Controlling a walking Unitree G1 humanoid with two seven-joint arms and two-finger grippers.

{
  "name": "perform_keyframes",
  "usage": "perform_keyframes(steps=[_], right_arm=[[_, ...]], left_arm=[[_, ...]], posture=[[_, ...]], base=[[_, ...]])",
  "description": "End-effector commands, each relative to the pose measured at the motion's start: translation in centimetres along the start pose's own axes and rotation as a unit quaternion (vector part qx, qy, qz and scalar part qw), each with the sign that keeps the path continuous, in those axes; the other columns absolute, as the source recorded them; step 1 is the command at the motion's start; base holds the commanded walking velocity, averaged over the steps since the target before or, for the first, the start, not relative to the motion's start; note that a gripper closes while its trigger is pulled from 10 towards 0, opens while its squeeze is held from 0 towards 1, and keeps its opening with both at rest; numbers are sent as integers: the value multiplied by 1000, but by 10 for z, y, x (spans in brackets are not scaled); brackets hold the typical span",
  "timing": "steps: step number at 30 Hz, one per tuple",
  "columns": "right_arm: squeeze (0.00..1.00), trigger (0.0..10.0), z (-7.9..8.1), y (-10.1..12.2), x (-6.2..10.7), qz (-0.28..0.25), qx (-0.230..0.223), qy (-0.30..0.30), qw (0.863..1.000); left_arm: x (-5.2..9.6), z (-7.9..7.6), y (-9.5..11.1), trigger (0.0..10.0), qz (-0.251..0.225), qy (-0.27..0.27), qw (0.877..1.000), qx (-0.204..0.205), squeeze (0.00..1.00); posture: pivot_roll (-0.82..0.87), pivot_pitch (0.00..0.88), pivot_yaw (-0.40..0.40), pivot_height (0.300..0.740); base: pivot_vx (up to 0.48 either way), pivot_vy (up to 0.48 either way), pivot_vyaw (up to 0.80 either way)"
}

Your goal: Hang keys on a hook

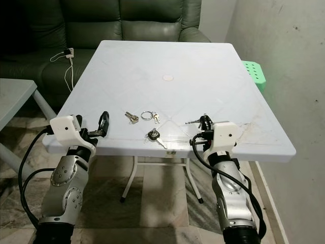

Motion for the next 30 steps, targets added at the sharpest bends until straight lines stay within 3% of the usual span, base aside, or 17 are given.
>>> perform_keyframes(steps=[1, 7, 22, 30], right_arm=[[0, 10000, -2, 9, -2, -12, 3, 0, 1000], [0, 10000, -1, 9, -4, -6, 4, 5, 1000], [0, 10000, 0, 6, -4, 6, 4, 9, 1000], [0, 10000, 1, 6, -4, 8, 4, 13, 1000]], left_arm=[[0, -1, 0, 10000, 2, 0, 1000, 2, 0], [0, -2, -1, 10000, 2, 5, 1000, 11, 0], [1, -4, -1, 10000, 0, 5, 1000, 12, 0], [2, -1, 0, 10000, -2, 13, 1000, 22, 0]], posture=[[16, 26, -48, 740], [15, 28, -52, 740], [21, 33, -60, 740], [23, 32, -66, 740]], base=[[0, 0, 0], [0, 0, -286], [0, 0, -776], [0, -352, -776]])
Point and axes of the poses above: a point about 5 cm out from each wrist's last joint towards the gripper, its own x axis pointing back from the gripper into the wrist, its own y axis along the axis of the wrist's last joint, z = x × y, the point moved 6 cm from there along -x, pointing out of the wrist towards the gripper, and after that the axes turned 12 degrees about x, right-handed, at the moved point
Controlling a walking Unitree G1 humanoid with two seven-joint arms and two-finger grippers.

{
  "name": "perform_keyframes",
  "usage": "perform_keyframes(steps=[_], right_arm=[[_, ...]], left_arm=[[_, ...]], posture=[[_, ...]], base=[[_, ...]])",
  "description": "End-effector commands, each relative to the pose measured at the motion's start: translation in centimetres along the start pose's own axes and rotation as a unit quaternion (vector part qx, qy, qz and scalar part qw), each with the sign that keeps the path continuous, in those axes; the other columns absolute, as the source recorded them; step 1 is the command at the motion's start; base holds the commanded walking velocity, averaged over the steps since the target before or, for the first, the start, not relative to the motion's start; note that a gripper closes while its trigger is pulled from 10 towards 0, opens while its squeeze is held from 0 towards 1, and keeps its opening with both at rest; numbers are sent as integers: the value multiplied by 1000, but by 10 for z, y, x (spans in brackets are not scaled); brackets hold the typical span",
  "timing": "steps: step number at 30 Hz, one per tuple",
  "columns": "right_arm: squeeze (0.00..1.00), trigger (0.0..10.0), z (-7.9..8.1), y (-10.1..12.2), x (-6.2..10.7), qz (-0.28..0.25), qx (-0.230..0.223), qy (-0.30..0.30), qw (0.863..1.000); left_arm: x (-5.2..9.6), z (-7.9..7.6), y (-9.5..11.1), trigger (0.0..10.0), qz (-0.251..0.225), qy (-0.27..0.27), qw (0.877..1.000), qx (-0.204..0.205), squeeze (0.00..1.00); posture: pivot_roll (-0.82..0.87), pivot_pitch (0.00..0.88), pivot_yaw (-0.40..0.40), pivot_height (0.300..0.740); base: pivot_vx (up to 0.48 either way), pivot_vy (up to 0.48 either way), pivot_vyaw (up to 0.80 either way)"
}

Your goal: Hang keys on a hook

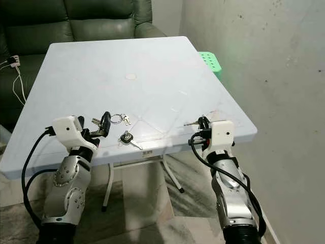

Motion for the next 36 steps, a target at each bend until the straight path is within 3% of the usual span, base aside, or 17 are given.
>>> perform_keyframes(steps=[1, 8, 23, 28, 36], right_arm=[[0, 10000, -6, 6, 0, -9, 6, -4, 1000], [0, 10000, -6, 6, 0, -7, 7, -1, 1000], [0, 10000, -4, 6, 0, -7, 11, 6, 1000], [0, 10000, -4, 7, -1, -7, 12, 8, 1000], [0, 10000, -4, 8, 0, -8, 14, 9, 1000]], left_arm=[[1, -4, -1, 10000, 2, -2, 1000, 2, 0], [2, -3, -2, 10000, 2, 9, 1000, 19, 0], [2, -7, -3, 10000, 2, -1, 1000, 15, 0], [3, -7, -3, 10000, 2, 2, 1000, 21, 0], [4, -3, -4, 10000, 1, 15, 999, 33, 0]], posture=[[24, 32, -66, 740], [23, 30, -68, 740], [26, 9, -72, 740], [27, 9, -74, 740], [26, 11, -75, 740]], base=[[0, 0, -775], [0, 0, -775], [0, 0, -777], [0, -464, -776], [0, 0, -777]])
Point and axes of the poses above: a point about 5 cm out from each wrist's last joint towards the gripper, its own x axis pointing back from the gripper into the wrist, its own y axis along the axis of the wrist's last joint, z = x × y, the point moved 6 cm from there along -x, pointing out of the wrist towards the gripper, and after that the axes turned 12 degrees about x, right-handed, at the moved point
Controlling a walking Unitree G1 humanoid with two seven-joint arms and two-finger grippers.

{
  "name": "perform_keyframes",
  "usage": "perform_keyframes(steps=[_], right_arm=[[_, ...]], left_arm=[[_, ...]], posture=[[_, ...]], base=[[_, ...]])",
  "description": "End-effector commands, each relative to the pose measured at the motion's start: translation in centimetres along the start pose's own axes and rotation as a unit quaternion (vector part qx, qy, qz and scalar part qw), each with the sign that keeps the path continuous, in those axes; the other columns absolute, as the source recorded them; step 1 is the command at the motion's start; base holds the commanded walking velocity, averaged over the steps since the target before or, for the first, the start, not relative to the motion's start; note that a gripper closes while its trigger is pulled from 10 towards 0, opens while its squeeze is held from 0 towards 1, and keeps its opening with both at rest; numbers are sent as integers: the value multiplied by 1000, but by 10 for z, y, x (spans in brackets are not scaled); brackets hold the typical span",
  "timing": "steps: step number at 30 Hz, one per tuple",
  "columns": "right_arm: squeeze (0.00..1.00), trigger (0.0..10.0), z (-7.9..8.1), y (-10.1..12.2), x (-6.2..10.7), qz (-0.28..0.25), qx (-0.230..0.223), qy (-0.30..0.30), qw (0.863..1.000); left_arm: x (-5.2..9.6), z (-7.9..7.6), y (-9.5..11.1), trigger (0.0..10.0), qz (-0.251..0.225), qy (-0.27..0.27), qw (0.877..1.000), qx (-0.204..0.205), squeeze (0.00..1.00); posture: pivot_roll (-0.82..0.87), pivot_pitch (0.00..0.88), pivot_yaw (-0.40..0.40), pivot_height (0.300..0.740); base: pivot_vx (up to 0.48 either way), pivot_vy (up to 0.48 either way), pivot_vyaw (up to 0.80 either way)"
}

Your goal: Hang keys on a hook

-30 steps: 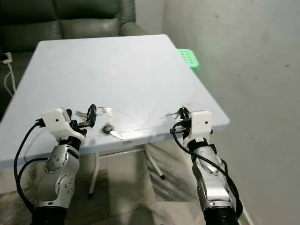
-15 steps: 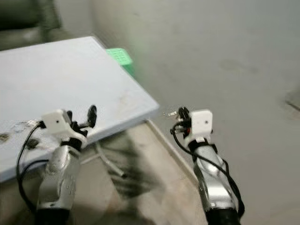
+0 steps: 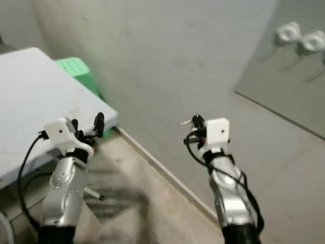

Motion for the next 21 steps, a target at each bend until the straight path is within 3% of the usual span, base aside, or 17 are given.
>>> perform_keyframes(steps=[1, 21], right_arm=[[0, 10000, -2, 5, -1, -8, -2, -4, 1000], [0, 10000, -3, 6, -4, -5, 7, -3, 1000]], left_arm=[[-1, -3, 4, 10000, -7, 1, 1000, 1, 0], [-2, 0, 2, 10000, 0, 14, 1000, -1, 0]], posture=[[26, 11, -75, 740], [26, 24, -84, 740]], base=[[0, 0, -775], [0, 0, -762]])
Point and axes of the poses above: a point about 5 cm out from each wrist's last joint towards the gripper, its own x axis pointing back from the gripper into the wrist, its own y axis along the axis of the wrist's last joint, z = x × y, the point moved 6 cm from there along -x, pointing out of the wrist towards the gripper, and after that the axes turned 12 degrees about x, right-handed, at the moved point
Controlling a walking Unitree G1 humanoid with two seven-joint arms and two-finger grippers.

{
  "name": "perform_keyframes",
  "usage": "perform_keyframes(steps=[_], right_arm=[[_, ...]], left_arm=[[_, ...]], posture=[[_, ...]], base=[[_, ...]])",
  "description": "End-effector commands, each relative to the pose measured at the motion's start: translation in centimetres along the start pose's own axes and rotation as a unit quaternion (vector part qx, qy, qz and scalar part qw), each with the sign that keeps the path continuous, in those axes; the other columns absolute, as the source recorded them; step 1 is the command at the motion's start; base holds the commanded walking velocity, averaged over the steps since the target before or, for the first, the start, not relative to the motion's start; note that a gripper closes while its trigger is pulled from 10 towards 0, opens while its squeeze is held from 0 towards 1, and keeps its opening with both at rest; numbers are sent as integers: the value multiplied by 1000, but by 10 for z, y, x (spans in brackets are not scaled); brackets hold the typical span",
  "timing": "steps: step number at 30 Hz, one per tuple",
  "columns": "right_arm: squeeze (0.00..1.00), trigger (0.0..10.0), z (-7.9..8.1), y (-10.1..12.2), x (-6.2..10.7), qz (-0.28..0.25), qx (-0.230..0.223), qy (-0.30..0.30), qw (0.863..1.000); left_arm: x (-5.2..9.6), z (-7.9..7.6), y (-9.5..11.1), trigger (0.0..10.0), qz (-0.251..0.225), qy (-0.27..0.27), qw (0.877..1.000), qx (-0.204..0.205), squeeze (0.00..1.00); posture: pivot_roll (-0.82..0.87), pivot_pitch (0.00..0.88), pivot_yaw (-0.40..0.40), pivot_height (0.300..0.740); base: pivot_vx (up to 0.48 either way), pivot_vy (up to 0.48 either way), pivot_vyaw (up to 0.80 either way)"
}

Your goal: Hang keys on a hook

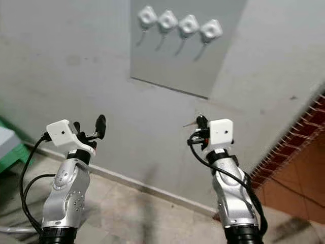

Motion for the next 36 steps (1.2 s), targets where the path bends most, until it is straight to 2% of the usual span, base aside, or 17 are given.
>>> perform_keyframes(steps=[1, 15, 16, 24, 28, 30, 32, 33, 36], right_arm=[[0, 10000, -7, 3, -2, -2, 7, -9, 1000], [0, 10000, -10, 4, -5, 1, 8, -15, 1000], [0, 10000, -10, 5, -4, -5, 7, -15, 1000], [0, 10000, -7, 6, -3, -6, 12, -11, 1000], [0, 10000, -17, 4, 2, -4, -24, -34, 999], [0, 10000, -19, 3, 4, -2, 6, -29, 1000], [0, 10000, -26, -2, 6, 5, 1, -35, 999], [0, 10000, -34, -7, 9, 13, 9, -38, 999], [0, 10000, -41, -10, 14, 20, 23, -38, 999]], left_arm=[[-2, -6, 0, 10000, 2, -5, 1000, -3, 0], [-2, -5, -5, 10000, 16, 6, 1000, -7, 0], [-2, -4, -7, 10000, 24, 12, 1000, 6, 0], [-1, -2, -9, 10000, 29, 16, 999, 6, 0], [3, -7, -11, 10000, 39, 6, 999, -9, 0], [6, -9, -10, 10000, 39, -8, 999, -13, 0], [9, -7, -11, 10000, 47, -12, 998, -28, 0], [11, -1, -10, 10000, 51, -17, 998, -36, 0], [11, 12, -9, 10000, 60, -3, 997, -39, 0]], posture=[[26, 25, -83, 740], [24, 36, -79, 740], [24, 36, -79, 740], [22, 46, -77, 740], [20, 48, -75, 740], [18, 49, -74, 740], [18, 50, -72, 740], [16, 54, -70, 740], [10, 54, -66, 740]], base=[[0, 0, -694], [0, 0, -690], [0, 0, 0], [0, 0, 0], [0, 0, 0], [0, 0, 0], [0, 0, 0], [0, 0, 0], [0, 0, 0]])
Point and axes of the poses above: a point about 5 cm out from each wrist's last joint towards the gripper, its own x axis pointing back from the gripper into the wrist, its own y axis along the axis of the wrist's last joint, z = x × y, the point moved 6 cm from there along -x, pointing out of the wrist towards the gripper, and after that the axes turned 12 degrees about x, right-handed, at the moved point
